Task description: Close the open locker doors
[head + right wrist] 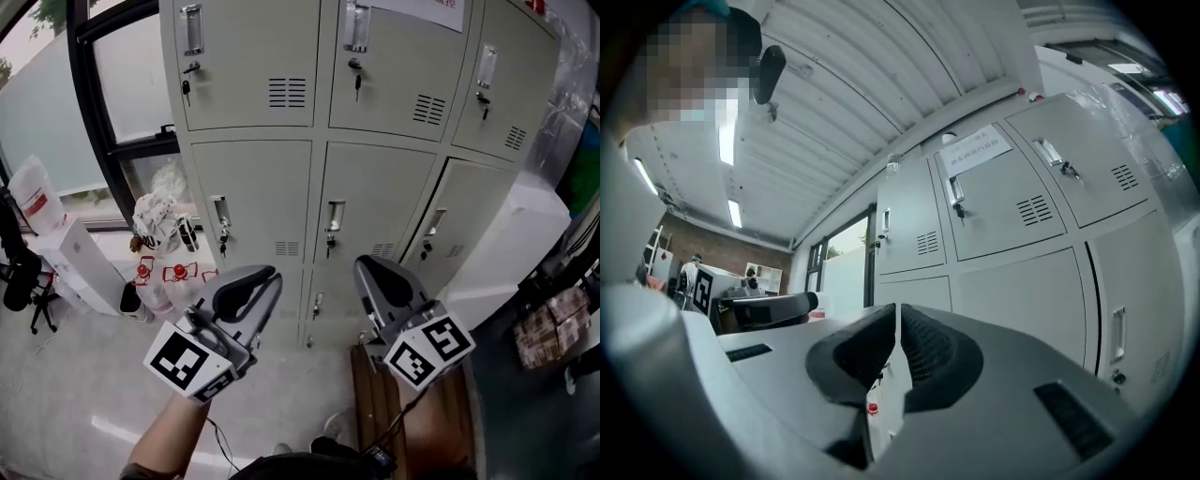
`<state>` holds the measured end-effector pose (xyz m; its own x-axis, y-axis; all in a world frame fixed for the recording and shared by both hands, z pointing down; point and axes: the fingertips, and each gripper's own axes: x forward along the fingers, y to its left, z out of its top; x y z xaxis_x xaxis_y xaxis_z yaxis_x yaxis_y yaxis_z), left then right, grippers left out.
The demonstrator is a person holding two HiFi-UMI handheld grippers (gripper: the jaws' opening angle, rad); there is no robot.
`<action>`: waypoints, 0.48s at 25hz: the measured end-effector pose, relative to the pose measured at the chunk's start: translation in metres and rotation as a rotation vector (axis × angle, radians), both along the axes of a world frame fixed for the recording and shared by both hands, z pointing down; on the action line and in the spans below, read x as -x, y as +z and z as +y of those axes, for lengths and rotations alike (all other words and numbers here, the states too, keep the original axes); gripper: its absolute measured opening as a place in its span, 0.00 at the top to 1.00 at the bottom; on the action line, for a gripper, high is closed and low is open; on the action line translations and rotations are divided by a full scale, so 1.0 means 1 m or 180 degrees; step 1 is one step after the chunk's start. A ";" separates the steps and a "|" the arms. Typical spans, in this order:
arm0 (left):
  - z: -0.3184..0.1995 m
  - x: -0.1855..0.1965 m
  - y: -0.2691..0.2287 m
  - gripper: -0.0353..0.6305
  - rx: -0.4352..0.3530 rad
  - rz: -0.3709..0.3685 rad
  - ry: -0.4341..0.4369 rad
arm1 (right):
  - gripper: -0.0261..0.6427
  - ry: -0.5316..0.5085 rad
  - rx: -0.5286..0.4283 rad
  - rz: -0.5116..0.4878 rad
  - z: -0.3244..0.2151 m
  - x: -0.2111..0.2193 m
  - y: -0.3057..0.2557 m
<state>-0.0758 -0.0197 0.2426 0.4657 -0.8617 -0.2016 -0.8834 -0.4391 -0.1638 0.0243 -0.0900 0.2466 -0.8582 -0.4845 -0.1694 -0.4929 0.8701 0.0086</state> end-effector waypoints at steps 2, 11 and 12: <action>0.018 0.008 0.013 0.88 0.0055 0.0050 0.0055 | 0.92 0.0047 0.0066 0.0053 0.019 0.004 0.016; 0.071 0.031 0.047 0.88 0.0231 0.0186 0.0083 | 0.92 0.0160 0.0227 0.0177 0.082 0.014 0.050; 0.074 0.032 0.048 0.88 0.0232 0.0195 0.0074 | 0.92 0.0154 0.0231 0.0177 0.086 0.016 0.050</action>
<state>-0.1082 0.0547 0.2907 0.4744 -0.8643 -0.1674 -0.8802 -0.4684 -0.0765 0.0086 -0.0045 0.2969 -0.8407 -0.5348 -0.0850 -0.5348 0.8446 -0.0252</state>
